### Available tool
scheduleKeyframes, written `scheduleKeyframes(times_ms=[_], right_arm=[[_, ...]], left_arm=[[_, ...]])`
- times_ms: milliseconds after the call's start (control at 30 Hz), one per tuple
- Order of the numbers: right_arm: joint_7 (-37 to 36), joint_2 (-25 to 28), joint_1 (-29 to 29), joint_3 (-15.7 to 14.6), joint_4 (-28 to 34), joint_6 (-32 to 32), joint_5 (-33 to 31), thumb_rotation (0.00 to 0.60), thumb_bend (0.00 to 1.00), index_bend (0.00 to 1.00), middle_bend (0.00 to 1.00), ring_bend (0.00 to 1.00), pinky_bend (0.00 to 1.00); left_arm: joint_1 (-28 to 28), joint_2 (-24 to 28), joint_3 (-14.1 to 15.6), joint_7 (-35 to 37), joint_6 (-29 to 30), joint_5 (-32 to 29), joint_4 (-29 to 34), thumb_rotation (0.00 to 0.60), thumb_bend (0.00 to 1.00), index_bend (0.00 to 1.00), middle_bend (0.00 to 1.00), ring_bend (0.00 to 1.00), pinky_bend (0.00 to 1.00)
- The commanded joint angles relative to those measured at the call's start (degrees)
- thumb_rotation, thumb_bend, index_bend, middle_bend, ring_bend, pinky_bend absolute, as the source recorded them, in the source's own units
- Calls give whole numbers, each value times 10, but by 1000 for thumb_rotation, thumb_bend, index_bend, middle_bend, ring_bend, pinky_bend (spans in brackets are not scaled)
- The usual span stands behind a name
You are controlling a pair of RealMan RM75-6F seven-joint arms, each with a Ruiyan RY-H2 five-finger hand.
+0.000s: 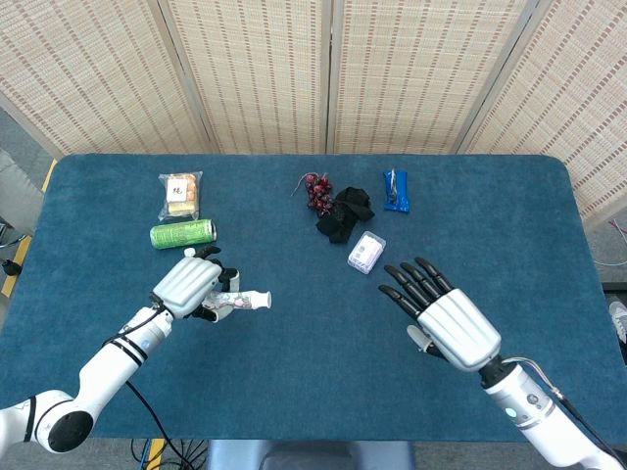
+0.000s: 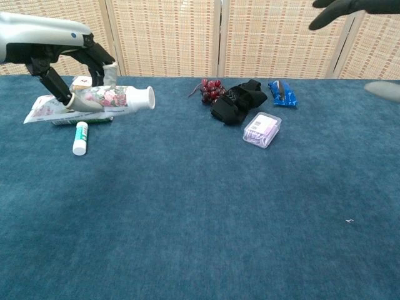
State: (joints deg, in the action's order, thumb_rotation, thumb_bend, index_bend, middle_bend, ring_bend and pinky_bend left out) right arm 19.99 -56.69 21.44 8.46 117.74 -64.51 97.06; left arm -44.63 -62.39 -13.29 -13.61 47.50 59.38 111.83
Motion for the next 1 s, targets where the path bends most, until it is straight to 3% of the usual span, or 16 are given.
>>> scheduleKeyframes(times_ms=[33,367,1000], right_arm=[[27,-24,24,12,11,26,-27,600,329,169,25,0,0],[89,-91,72,20,4,61,-79,600,329,169,10,0,0],[126,-190,135,18,-44,81,-135,600,328,169,6,0,0]], left_arm=[[-10,1,-5,7,-5,-7,8,600,280,519,642,404,97],[-48,-17,-19,28,-20,-50,5,600,280,522,646,405,98],[-100,-48,-1,-14,5,-116,2,600,280,523,648,405,97]])
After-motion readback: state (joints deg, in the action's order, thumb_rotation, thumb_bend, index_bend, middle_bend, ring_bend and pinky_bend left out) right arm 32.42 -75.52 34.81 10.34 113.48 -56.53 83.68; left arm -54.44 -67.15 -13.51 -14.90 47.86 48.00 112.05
